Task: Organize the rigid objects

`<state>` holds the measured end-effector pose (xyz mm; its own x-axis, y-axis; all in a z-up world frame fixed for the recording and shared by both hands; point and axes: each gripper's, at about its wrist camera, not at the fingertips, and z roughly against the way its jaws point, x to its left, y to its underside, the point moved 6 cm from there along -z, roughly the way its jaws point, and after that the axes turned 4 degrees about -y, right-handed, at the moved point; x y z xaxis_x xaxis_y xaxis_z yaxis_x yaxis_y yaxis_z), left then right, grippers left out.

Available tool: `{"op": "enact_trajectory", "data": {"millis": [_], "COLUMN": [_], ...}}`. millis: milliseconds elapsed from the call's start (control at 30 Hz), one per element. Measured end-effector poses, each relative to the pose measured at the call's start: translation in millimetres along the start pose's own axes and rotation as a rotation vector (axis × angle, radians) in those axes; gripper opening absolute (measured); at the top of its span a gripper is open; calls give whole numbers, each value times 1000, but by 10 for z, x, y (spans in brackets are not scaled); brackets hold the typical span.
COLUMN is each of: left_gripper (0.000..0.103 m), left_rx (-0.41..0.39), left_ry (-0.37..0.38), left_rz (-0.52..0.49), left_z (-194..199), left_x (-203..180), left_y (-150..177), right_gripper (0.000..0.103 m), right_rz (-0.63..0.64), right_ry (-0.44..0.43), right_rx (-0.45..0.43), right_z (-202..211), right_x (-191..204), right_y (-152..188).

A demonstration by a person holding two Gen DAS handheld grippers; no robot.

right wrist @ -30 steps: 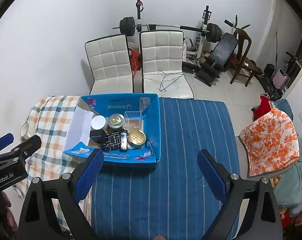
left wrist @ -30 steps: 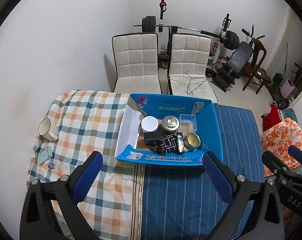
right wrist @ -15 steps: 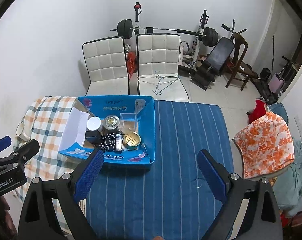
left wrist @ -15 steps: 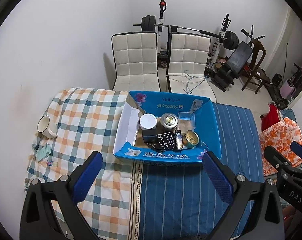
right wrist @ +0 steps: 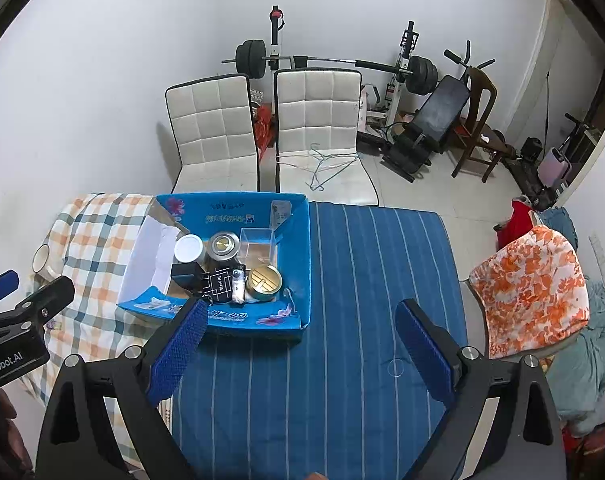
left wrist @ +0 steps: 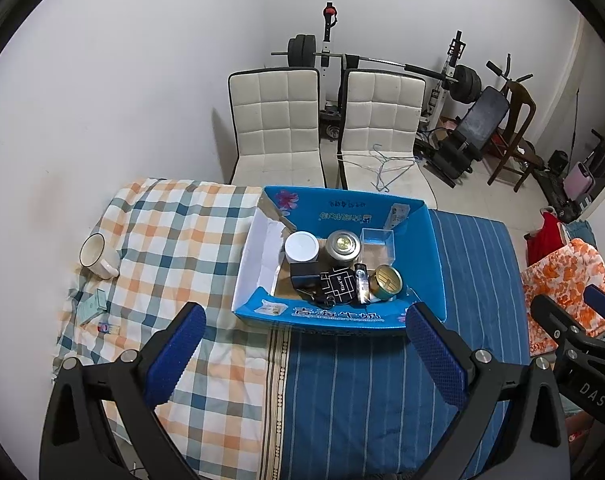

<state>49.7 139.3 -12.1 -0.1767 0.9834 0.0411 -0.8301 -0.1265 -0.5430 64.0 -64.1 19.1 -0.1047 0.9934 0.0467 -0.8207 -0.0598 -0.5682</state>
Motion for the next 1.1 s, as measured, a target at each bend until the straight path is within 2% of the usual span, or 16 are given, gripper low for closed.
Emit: {"op": "enact_trajectory", "data": {"millis": [1100], "left_gripper": [102], "left_rx": [-18], "left_ry": [-13], "left_rz": [3], "left_z": [21], "left_x": [70], "left_y": [-19], "right_gripper": [97], "right_rz": [14], "right_ry": [10], "right_rx": [-10], "right_z": [17], "right_x": [-31], "right_y": [-5]}}
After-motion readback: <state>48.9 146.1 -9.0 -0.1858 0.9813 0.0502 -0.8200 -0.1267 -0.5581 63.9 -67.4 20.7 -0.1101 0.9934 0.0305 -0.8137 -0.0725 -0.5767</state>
